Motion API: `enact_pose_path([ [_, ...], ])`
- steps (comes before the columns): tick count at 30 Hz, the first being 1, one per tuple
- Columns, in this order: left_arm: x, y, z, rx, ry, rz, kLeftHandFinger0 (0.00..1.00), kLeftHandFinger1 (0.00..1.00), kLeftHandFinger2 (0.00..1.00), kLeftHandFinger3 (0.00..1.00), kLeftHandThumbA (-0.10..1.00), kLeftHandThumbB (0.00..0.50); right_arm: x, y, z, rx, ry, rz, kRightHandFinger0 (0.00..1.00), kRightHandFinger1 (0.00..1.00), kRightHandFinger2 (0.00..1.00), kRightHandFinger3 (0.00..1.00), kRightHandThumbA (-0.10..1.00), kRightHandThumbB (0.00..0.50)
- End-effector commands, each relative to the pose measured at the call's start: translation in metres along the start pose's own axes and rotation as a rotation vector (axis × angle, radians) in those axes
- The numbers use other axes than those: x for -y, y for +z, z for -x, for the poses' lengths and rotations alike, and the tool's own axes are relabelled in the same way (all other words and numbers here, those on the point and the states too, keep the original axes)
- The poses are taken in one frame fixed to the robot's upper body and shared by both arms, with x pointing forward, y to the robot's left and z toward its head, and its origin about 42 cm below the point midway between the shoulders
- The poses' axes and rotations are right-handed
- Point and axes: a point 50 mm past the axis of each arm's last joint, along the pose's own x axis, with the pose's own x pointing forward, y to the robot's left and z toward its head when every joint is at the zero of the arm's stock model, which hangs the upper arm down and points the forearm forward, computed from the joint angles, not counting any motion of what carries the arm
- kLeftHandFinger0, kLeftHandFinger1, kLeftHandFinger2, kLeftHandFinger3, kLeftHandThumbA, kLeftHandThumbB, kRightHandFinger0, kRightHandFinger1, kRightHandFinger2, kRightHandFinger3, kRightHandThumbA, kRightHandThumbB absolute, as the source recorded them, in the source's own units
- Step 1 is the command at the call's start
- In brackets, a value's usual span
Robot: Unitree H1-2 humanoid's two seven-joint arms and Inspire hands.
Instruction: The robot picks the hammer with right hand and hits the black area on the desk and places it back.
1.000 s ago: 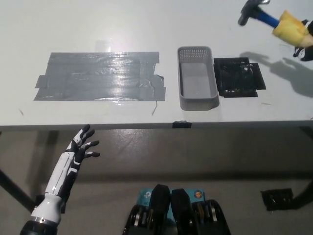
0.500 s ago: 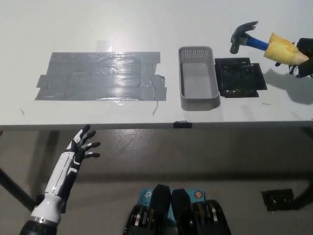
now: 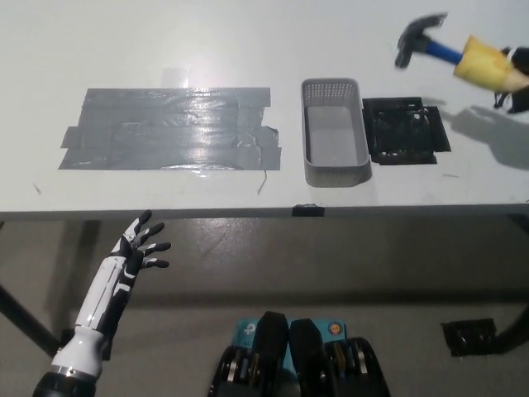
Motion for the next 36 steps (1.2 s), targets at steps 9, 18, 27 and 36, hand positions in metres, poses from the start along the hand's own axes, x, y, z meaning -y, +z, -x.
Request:
enact_pose_path([
  [9, -0.004, 0.015, -0.013, 0.092, -0.01, -0.018, 0.68, 0.79, 0.9, 1.0, 1.0, 0.009, 0.072, 0.042, 0.042, 0.136, -0.15, -0.023, 0.11, 0.63, 0.95, 1.0, -0.1, 0.087],
  [18, -0.007, 0.015, -0.015, 0.085, -0.006, -0.018, 0.68, 0.79, 0.91, 1.0, 1.0, 0.043, 0.02, 0.01, 0.002, -0.062, 0.006, 0.15, 0.23, 0.67, 0.93, 0.77, -0.1, 0.113],
  [27, -0.01, 0.015, -0.013, 0.086, 0.003, -0.017, 0.67, 0.79, 0.91, 1.0, 1.0, 0.018, -0.015, -0.005, -0.02, -0.163, 0.124, 0.273, 0.03, 0.53, 0.9, 0.62, -0.1, 0.134],
  [36, -0.011, 0.016, -0.015, 0.084, 0.002, -0.027, 0.68, 0.79, 0.91, 1.0, 1.0, 0.023, 0.014, 0.013, -0.001, -0.141, 0.057, 0.381, 0.0, 0.5, 0.8, 0.64, -0.1, 0.15],
])
